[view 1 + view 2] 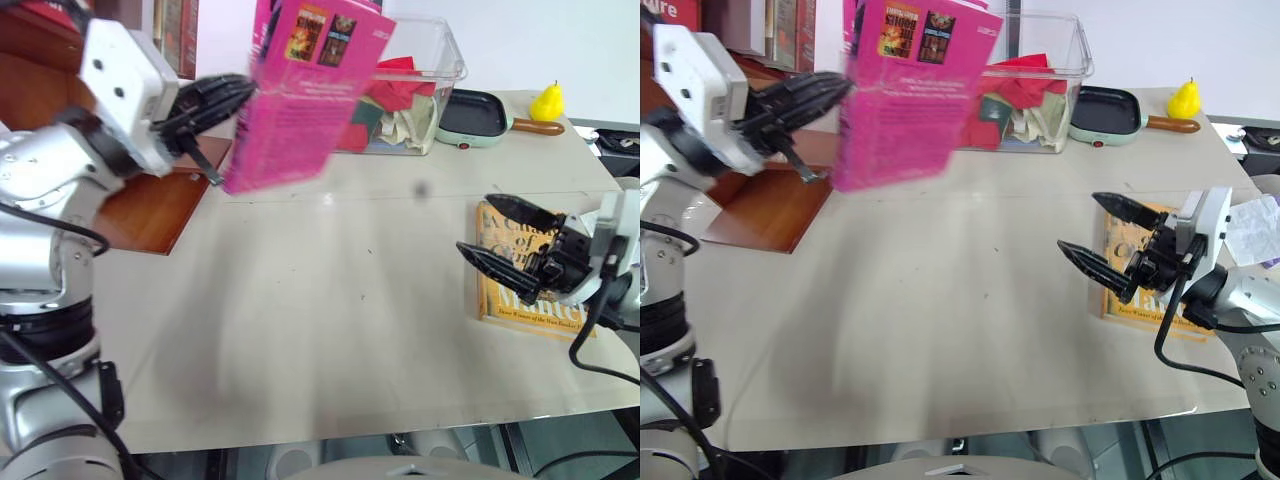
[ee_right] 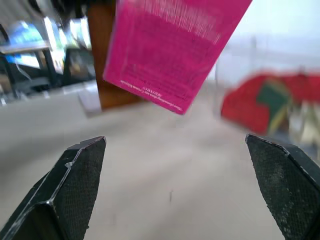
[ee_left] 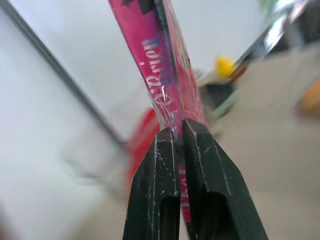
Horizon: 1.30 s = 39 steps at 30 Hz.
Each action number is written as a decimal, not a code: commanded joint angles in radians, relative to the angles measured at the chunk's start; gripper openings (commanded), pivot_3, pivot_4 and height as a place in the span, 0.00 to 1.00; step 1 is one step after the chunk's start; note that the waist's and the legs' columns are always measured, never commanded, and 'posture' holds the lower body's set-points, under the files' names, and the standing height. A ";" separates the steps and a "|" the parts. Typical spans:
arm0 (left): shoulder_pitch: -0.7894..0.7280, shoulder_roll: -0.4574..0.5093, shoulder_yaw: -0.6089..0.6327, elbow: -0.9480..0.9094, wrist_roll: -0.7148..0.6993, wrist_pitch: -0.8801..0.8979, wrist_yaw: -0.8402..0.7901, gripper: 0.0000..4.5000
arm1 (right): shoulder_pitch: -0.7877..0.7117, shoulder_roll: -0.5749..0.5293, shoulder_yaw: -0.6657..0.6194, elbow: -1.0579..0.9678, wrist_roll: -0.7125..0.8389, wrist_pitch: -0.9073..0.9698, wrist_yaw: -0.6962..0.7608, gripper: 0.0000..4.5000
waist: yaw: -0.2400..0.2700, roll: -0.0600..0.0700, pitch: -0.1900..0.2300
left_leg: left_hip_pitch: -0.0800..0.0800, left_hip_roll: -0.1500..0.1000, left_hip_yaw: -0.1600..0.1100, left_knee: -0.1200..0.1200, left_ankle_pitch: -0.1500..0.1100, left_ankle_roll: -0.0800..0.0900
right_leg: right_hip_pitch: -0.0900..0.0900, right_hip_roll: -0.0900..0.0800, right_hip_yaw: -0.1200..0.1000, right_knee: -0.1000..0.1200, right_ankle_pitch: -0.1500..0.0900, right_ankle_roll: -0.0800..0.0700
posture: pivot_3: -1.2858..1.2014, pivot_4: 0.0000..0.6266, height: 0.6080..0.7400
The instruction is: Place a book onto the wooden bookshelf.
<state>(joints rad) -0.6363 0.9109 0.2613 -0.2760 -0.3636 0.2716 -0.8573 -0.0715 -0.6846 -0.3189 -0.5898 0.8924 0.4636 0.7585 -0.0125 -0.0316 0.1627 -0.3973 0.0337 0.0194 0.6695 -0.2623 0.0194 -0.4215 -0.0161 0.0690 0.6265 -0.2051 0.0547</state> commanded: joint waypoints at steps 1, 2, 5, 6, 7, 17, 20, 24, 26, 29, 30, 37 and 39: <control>-0.033 0.138 0.069 0.118 0.162 -0.415 -0.076 0.02 | -0.087 0.012 0.001 0.049 0.010 -0.050 0.053 0.98 | 0.003 -0.001 0.001 | 0.000 0.000 0.000 0.000 0.000 0.000 | 0.000 0.000 0.000 0.000 0.000 0.000 | 0.52 0.24 1.00; -0.042 0.179 0.087 0.163 0.185 -0.518 -0.098 0.02 | -0.115 0.016 0.006 0.074 0.004 -0.058 0.064 0.98 | 0.003 -0.001 0.001 | 0.000 0.000 0.000 0.000 0.000 0.000 | 0.000 0.000 0.000 0.000 0.000 0.000 | 0.52 0.24 1.00; -0.069 0.290 0.128 0.288 0.172 -0.701 -0.180 0.02 | -0.192 0.028 0.022 0.150 -0.009 -0.077 0.098 0.98 | 0.001 -0.003 0.002 | -0.001 0.001 0.002 0.000 0.000 0.000 | 0.000 0.000 0.000 0.000 0.000 0.000 | 0.52 0.24 1.00; -0.076 0.320 0.134 0.324 0.158 -0.732 -0.207 0.02 | -0.213 0.033 0.029 0.173 -0.016 -0.084 0.107 0.98 | 0.000 -0.003 0.002 | -0.001 0.002 0.002 0.000 0.000 0.000 | 0.000 0.000 0.000 0.000 0.000 0.000 | 0.52 0.24 1.00; -0.075 0.352 0.141 0.355 0.141 -0.769 -0.242 0.02 | -0.233 0.040 0.042 0.200 -0.029 -0.093 0.119 0.98 | -0.001 -0.002 0.002 | -0.001 0.002 0.003 0.000 0.000 0.000 | -0.001 0.000 0.000 0.000 0.000 0.000 | 0.52 0.24 1.00; -0.210 0.569 0.061 0.735 0.095 -1.096 -0.445 0.02 | -0.322 0.093 0.098 0.286 -0.074 -0.138 0.202 0.98 | 0.000 -0.001 0.004 | -0.001 0.003 0.004 0.000 0.000 0.000 | -0.002 0.000 -0.001 0.001 0.000 0.000 | 0.52 0.24 1.00; -0.304 0.592 -0.004 0.879 0.108 -1.202 -0.500 0.02 | -0.321 0.093 0.091 0.296 -0.076 -0.145 0.219 0.98 | 0.003 -0.001 0.004 | -0.001 0.003 0.004 0.000 0.000 0.000 | -0.002 0.001 -0.001 0.001 0.000 0.000 | 0.52 0.24 1.00; -0.464 0.576 -0.101 1.114 0.166 -1.339 -0.583 0.02 | -0.308 0.093 0.082 0.284 -0.080 -0.149 0.220 0.98 | 0.002 -0.001 0.004 | -0.001 0.003 0.004 0.002 0.000 0.000 | -0.002 0.001 -0.002 0.003 0.000 0.000 | 0.52 0.24 1.00; -0.543 0.552 -0.151 1.216 0.223 -1.393 -0.598 0.02 | -0.300 0.088 0.075 0.273 -0.080 -0.146 0.213 0.98 | 0.002 -0.001 0.004 | -0.001 0.003 0.004 0.002 0.000 0.000 | -0.002 0.001 -0.001 0.004 0.000 0.000 | 0.52 0.24 1.00; -0.602 0.534 -0.216 1.349 0.379 -1.483 -0.518 0.02 | -0.272 0.079 0.062 0.238 -0.075 -0.132 0.197 0.98 | 0.005 -0.002 0.003 | -0.001 0.003 0.004 0.002 0.000 0.000 | -0.002 0.001 -0.002 0.005 0.000 0.000 | 0.52 0.24 1.00; -0.597 0.535 -0.237 1.390 0.440 -1.505 -0.471 0.02 | -0.261 0.075 0.057 0.226 -0.075 -0.128 0.190 0.98 | 0.004 -0.002 0.003 | -0.001 0.003 0.004 0.002 0.000 0.000 | -0.002 0.001 -0.002 0.006 0.000 0.001 | 0.52 0.24 1.00; -0.512 0.586 -0.402 1.488 0.871 -1.451 0.028 0.02 | -0.224 0.047 0.039 0.190 -0.072 -0.110 0.156 0.98 | -0.001 -0.001 0.002 | 0.001 0.004 0.004 0.002 0.000 0.000 | -0.002 0.000 -0.001 0.008 0.002 0.004 | 0.52 0.24 1.00; -0.507 0.586 -0.414 1.502 0.879 -1.437 0.071 0.16 | -0.221 0.041 0.035 0.184 -0.070 -0.105 0.151 0.98 | -0.002 -0.001 0.002 | 0.005 0.004 0.006 0.002 0.000 0.000 | -0.002 0.000 -0.001 0.014 -0.001 0.006 | 0.52 0.24 1.00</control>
<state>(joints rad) -1.1578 1.4715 -0.1297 1.1833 0.4597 -1.2175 -0.8173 -0.2905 -0.6254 -0.2489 -0.3695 0.8078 0.3596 0.9181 -0.0142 -0.0329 0.1648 -0.3899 0.0386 0.0270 0.6719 -0.2621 0.0197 -0.4232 -0.0157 0.0683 0.6429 -0.2083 0.0582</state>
